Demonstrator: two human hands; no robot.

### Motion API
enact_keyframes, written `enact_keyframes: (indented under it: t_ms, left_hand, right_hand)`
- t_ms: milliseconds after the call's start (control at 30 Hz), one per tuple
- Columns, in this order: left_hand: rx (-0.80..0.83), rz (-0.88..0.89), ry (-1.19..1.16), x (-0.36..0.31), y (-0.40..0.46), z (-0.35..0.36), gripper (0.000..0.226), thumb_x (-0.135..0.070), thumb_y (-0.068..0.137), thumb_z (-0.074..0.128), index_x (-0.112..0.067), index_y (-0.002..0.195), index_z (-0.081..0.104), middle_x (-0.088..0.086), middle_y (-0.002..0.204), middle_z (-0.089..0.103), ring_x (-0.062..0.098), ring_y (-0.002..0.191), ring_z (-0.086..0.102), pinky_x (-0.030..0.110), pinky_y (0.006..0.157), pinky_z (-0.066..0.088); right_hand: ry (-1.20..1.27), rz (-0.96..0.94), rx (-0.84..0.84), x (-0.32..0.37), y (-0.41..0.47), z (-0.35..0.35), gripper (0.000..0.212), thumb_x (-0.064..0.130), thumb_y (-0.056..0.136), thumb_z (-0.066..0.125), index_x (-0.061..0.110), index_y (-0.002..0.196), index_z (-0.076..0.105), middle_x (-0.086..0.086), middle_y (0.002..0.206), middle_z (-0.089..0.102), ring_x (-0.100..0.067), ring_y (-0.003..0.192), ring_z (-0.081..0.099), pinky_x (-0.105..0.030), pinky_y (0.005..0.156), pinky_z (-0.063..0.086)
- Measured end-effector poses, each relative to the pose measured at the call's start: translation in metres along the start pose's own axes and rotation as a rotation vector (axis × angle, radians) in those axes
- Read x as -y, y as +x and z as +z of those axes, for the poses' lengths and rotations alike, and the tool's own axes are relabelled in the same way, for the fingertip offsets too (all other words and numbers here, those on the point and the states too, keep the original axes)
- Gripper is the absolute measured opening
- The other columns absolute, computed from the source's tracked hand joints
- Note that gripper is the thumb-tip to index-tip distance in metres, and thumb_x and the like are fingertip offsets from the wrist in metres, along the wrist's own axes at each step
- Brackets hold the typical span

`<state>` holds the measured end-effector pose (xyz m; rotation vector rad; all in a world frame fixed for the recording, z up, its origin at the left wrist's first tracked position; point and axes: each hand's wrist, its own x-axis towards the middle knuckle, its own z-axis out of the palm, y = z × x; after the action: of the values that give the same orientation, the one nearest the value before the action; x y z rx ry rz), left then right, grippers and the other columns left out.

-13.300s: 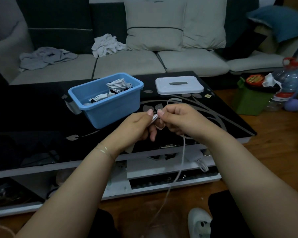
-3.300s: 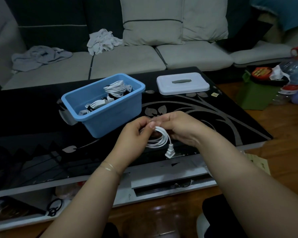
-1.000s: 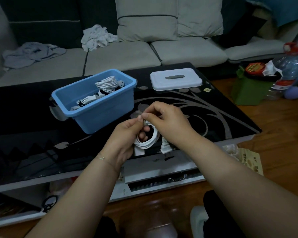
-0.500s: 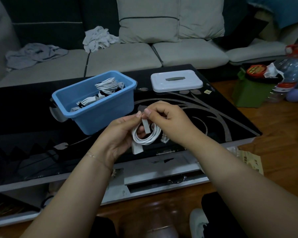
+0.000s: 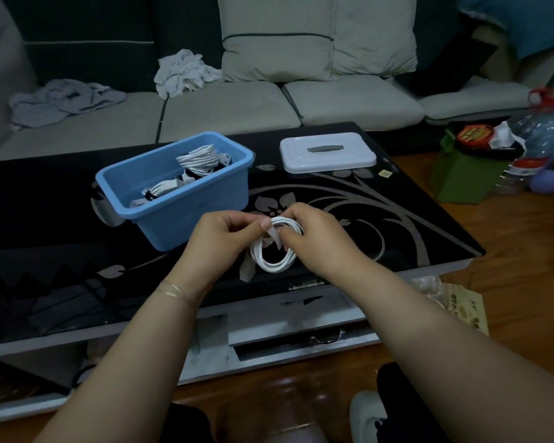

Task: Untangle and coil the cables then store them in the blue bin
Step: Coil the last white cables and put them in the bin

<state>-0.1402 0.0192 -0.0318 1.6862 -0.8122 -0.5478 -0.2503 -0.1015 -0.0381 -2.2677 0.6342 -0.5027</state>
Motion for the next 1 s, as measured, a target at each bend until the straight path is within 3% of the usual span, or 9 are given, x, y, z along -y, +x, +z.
enact_keyframes:
  t_ms: [100,267,401,534,668,835,935,1002]
  left_hand:
    - [0.0,0.037,0.086,-0.001,0.0,-0.001,0.008,-0.022,0.084,0.072,-0.018,0.089,0.077,-0.005,0.08,0.075,0.004,0.075,0.069,0.014,0.069,0.051]
    - [0.037,0.072,0.237,0.0,0.001,-0.005,0.006,-0.024,0.084,0.073,-0.023,0.089,0.076,-0.008,0.076,0.074,0.008,0.075,0.07,0.023,0.069,0.053]
    - [-0.003,0.14,0.395,0.006,-0.001,0.001,0.004,-0.024,0.081,0.075,-0.025,0.084,0.072,-0.019,0.063,0.068,-0.005,0.062,0.061,0.007,0.056,0.042]
    - [-0.053,0.166,0.497,0.014,-0.001,0.006,0.007,-0.03,0.082,0.073,-0.024,0.084,0.072,-0.009,0.07,0.07,0.001,0.066,0.063,0.011,0.057,0.043]
    - [-0.08,0.189,0.678,0.014,-0.003,0.004,0.011,-0.027,0.083,0.066,-0.022,0.09,0.072,-0.005,0.075,0.069,0.011,0.074,0.063,0.028,0.064,0.048]
    - [-0.2,0.317,0.935,0.016,-0.001,0.011,0.016,-0.027,0.086,0.06,-0.013,0.086,0.067,0.005,0.081,0.068,0.029,0.077,0.061,0.033,0.059,0.04]
    - [-0.264,0.434,1.047,0.022,0.002,0.012,0.02,-0.022,0.083,0.057,-0.007,0.071,0.062,0.011,0.067,0.063,0.036,0.061,0.06,0.03,0.049,0.032]
    - [-0.292,0.508,1.098,0.022,0.002,0.012,0.027,-0.025,0.08,0.045,-0.008,0.064,0.059,0.009,0.057,0.059,0.033,0.047,0.056,0.027,0.042,0.028]
  right_hand:
    - [-0.048,-0.008,0.0,0.001,-0.001,0.0,0.013,0.028,0.091,0.056,0.017,0.095,0.062,-0.001,0.088,0.066,-0.02,0.083,0.059,-0.039,0.072,0.049]
    - [-0.116,-0.023,-0.001,0.002,-0.001,0.004,0.014,0.031,0.09,0.057,0.019,0.091,0.063,-0.001,0.089,0.064,-0.022,0.086,0.06,-0.038,0.073,0.05]
    - [-0.242,-0.046,-0.006,0.001,0.001,0.003,0.018,0.032,0.092,0.056,0.017,0.098,0.061,-0.008,0.095,0.066,-0.026,0.09,0.06,-0.033,0.068,0.044]
    - [-0.284,-0.05,0.064,-0.002,0.004,0.002,0.021,0.033,0.093,0.055,0.016,0.104,0.062,-0.008,0.1,0.066,-0.027,0.094,0.059,-0.033,0.07,0.044]
    - [-0.175,-0.057,0.219,-0.001,0.005,0.002,0.027,0.032,0.099,0.045,0.014,0.107,0.063,-0.004,0.092,0.066,-0.021,0.089,0.059,-0.033,0.075,0.047]
    - [-0.086,-0.063,0.17,0.004,0.0,0.007,0.028,0.03,0.1,0.043,0.014,0.107,0.066,0.01,0.071,0.054,-0.013,0.075,0.053,-0.026,0.059,0.037]
    - [-0.007,-0.065,0.119,0.01,-0.005,0.014,0.029,0.032,0.099,0.046,0.014,0.108,0.067,-0.001,0.091,0.068,-0.017,0.088,0.06,-0.032,0.073,0.048]
    - [0.053,-0.055,0.076,0.013,-0.006,0.017,0.027,0.031,0.098,0.048,0.015,0.107,0.068,-0.002,0.098,0.07,-0.016,0.094,0.062,-0.034,0.081,0.049]
